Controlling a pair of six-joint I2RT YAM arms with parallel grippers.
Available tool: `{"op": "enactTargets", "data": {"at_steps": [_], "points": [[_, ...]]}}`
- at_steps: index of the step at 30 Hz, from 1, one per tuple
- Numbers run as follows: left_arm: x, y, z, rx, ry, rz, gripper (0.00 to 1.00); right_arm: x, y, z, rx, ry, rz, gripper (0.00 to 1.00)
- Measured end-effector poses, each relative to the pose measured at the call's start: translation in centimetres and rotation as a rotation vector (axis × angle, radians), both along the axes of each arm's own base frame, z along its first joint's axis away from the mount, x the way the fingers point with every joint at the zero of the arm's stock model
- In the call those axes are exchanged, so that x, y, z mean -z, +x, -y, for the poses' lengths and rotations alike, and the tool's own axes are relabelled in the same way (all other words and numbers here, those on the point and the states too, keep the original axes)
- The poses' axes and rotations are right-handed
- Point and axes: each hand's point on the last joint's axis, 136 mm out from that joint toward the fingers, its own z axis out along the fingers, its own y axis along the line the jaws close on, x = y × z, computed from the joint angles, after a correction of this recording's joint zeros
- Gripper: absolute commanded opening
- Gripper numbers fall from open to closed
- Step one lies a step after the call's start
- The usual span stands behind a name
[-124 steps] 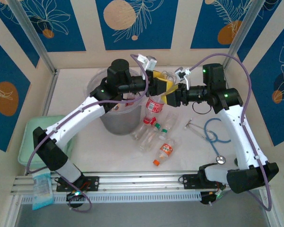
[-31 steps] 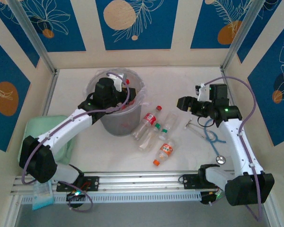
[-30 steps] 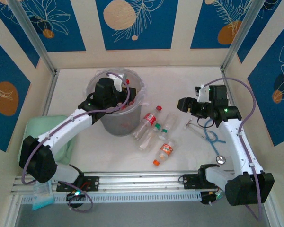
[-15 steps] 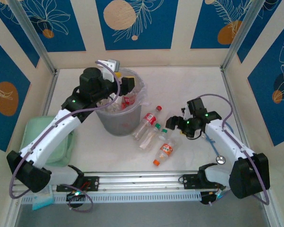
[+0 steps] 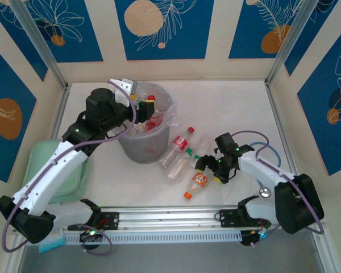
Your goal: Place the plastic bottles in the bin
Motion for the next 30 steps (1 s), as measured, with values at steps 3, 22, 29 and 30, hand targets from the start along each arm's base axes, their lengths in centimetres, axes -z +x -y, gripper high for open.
{"op": "enactTargets", "data": {"at_steps": [3, 22, 29, 30], "points": [[0.8, 0.0, -0.2, -0.009, 0.015, -0.017, 0.83, 0.3, 0.1, 0.0, 0.012, -0.003, -0.007, 0.75], [2.2, 1.9, -10.1, -0.262, -0.013, -0.139, 0.85, -11.2, 3.7, 1.3, -0.001, 0.013, 0.283, 0.41], [2.3, 1.5, -14.0, -0.383, 0.050, -0.193, 0.85, -23.5, 8.2, 1.9, -0.030, 0.013, 0.644, 0.35], [2.8, 1.4, -14.2, -0.392, 0.060, -0.209, 0.85, -25.5, 8.8, 1.8, -0.036, 0.018, 0.700, 0.34]]}}
